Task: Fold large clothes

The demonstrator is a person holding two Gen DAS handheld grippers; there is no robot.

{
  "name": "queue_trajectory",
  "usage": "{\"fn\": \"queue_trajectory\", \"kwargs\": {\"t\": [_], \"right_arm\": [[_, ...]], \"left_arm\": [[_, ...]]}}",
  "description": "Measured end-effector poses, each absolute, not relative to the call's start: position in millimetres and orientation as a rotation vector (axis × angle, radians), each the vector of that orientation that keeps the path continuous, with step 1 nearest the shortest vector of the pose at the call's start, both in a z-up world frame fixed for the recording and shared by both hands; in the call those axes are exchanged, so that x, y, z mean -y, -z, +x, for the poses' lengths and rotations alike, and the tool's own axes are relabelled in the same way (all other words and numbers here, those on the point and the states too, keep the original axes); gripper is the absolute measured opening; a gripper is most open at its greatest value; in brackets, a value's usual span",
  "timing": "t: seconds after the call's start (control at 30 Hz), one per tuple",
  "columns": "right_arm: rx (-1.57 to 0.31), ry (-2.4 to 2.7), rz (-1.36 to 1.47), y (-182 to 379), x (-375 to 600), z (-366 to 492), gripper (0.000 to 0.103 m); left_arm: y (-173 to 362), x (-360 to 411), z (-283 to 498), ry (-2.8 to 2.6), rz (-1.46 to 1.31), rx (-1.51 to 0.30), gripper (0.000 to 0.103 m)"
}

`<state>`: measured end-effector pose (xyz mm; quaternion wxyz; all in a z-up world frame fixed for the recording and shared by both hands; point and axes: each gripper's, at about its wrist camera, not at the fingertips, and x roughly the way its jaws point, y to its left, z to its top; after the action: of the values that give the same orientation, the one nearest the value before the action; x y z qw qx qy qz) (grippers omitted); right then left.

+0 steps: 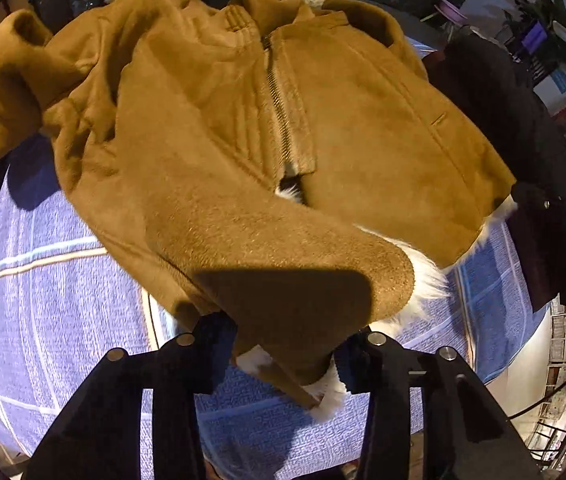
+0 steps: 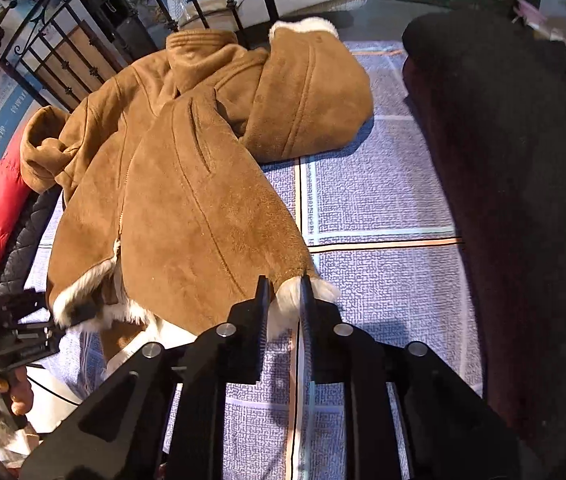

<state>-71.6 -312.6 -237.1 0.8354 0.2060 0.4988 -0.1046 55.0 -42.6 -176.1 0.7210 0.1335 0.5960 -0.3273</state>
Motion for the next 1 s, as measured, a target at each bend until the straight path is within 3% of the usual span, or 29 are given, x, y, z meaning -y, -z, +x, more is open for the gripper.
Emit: {"fn": "queue_trajectory", "kwargs": {"t": [0.1, 0.3, 0.43, 0.57, 0.6, 0.63, 0.7, 0.9, 1.0], "right_arm": [[-1.009, 0.077, 0.432, 230.5, 278.8, -78.9, 0.063], [-1.055, -0.197, 0.206, 250.9, 184.0, -52.1, 0.063], [-1.096, -0.251, 0.330, 283.5, 171.9, -18.2, 0.063], [-1.034, -0.272, 0.275, 288.3, 155.4, 4.4, 0.062], [-1.054, -0.249, 0.264, 293.8, 153.5, 11.9, 0.053], [-1.074, -0.244, 0.266, 297.5, 150.1, 15.1, 0.030], [-1.139, -0.203, 0.238, 308.0, 149.3, 21.8, 0.009], [-1.102, -0.368, 0.294, 259.4, 138.1, 5.7, 0.004], [-1.028, -0.607, 0.465, 204.6, 122.2, -8.2, 0.001]], "left_arm": [[166.8, 56.8, 70.2, 0.761, 0.273, -1.307, 0.036], [152.6, 82.9, 92.3, 0.829, 0.286, -1.321, 0.036], [150.7, 85.7, 101.9, 0.858, 0.264, -1.358, 0.036], [150.4, 73.3, 119.2, 0.881, 0.139, -1.421, 0.036], [150.1, 67.8, 122.7, 0.885, 0.099, -1.434, 0.036], [150.5, 62.3, 127.1, 0.886, 0.064, -1.451, 0.036], [149.6, 53.1, 128.6, 0.903, 0.048, -1.475, 0.036], [117.5, -3.7, 119.8, 0.909, -0.017, -1.418, 0.038], [90.0, -52.3, 113.8, 0.833, -0.003, -1.328, 0.052]]}}
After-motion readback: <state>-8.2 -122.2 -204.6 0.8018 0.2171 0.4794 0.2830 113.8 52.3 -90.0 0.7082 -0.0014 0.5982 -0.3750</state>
